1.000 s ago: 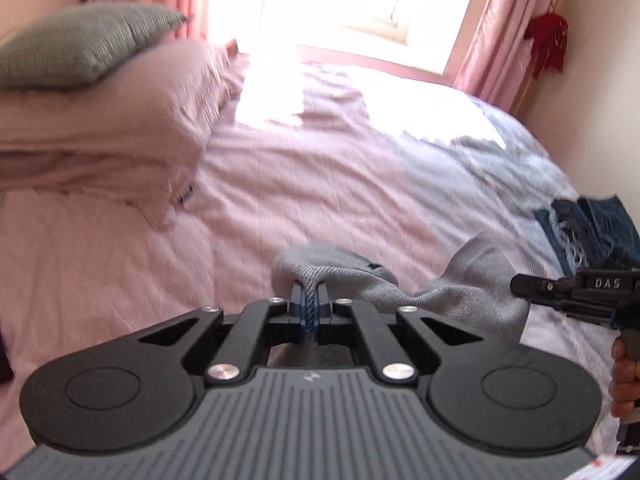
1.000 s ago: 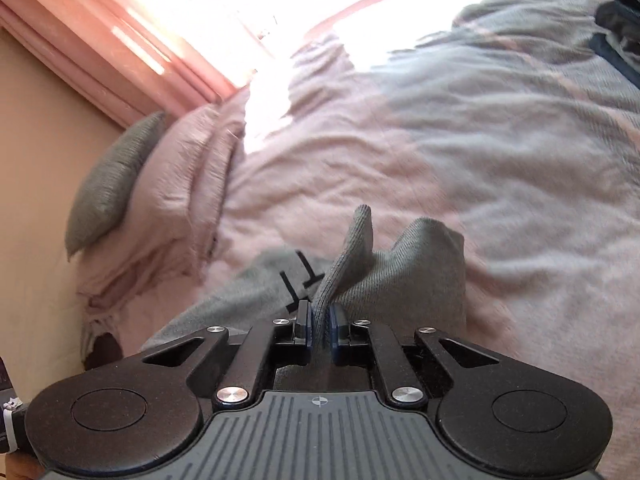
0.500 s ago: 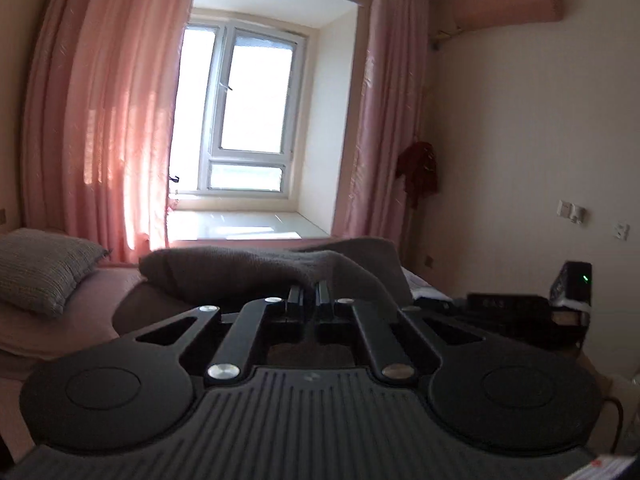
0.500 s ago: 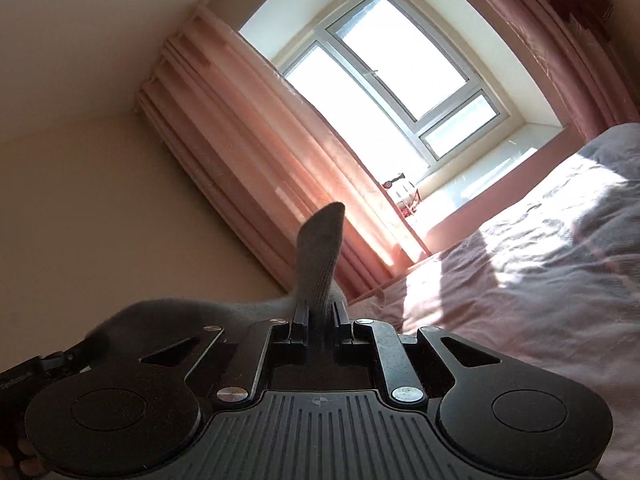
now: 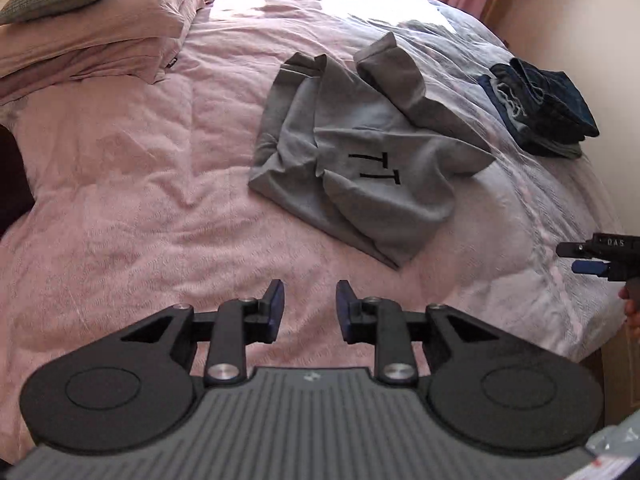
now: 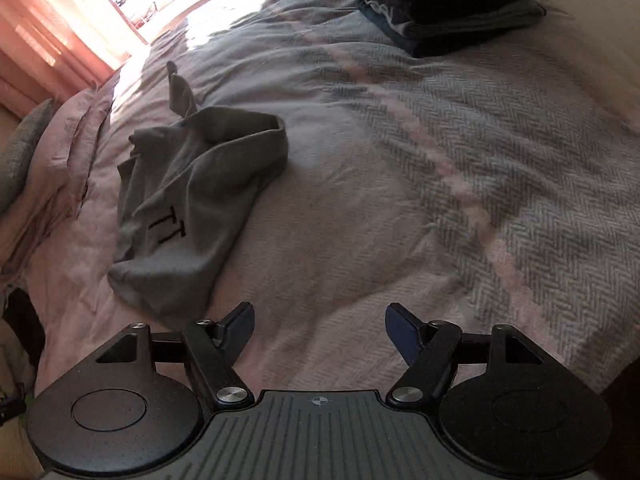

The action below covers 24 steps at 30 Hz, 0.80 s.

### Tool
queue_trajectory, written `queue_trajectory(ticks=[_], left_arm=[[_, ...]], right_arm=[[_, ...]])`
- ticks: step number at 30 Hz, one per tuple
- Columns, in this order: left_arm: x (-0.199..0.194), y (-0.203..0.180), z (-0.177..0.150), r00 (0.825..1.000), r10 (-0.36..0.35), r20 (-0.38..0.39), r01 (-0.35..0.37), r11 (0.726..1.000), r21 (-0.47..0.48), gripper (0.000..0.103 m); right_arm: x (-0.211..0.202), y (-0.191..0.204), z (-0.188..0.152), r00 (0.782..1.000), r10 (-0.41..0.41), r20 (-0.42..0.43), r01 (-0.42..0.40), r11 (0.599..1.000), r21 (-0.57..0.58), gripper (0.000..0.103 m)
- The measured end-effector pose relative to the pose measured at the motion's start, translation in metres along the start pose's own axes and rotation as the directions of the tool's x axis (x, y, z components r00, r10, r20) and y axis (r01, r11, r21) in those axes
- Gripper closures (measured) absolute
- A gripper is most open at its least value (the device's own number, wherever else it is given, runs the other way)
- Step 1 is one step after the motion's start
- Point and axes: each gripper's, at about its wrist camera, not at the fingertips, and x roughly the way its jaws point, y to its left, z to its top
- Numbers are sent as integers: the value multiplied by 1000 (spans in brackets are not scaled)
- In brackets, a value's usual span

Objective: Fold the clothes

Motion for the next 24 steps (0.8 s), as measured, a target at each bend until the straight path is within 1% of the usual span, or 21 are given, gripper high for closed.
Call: queue_trajectory(ticks=[2,4,8,11,12,14,17,19,20,22,24], left_arm=[[11,6,8,1000,14,2,-14,1000,5,79],[26,11,14,1000,25,0,-25,1000,14,79],[68,22,33,1000,20,-11,-20,999,36,79],[102,29,52,1000,7,-12,-7,998,69,78],[114,31,59,1000,-2,-13,3,997,78,76],[137,35,71,1000,0,-26,3,995,96,76],[167,44,88,999,7,-52,-1,994,107,76],[179,51,95,998,3,-58,3,994,107,76],[183,55,97,998,1,-60,5,994,105,76],[190,61,100,998,-2,-70,9,995,97,75],[195,67,102,997,-10,-81,17,996,83,75]], right_arm=[[10,17,2,1000,13,10,-12,999,-43,33],[26,32,8,1000,-1,30,4,996,-86,33],[51,51,24,998,-19,60,28,990,-140,33],[72,75,35,998,8,66,6,978,-209,33],[80,86,37,998,14,62,1,971,-240,33],[97,111,41,999,26,46,-11,954,-300,33],[127,151,41,997,75,0,-69,924,-375,33],[155,180,34,993,102,-58,-117,891,-439,33],[166,195,29,991,107,-79,-132,868,-478,33],[186,222,17,989,109,-104,-149,810,-567,33],[206,245,5,989,106,-104,-149,744,-652,33]])
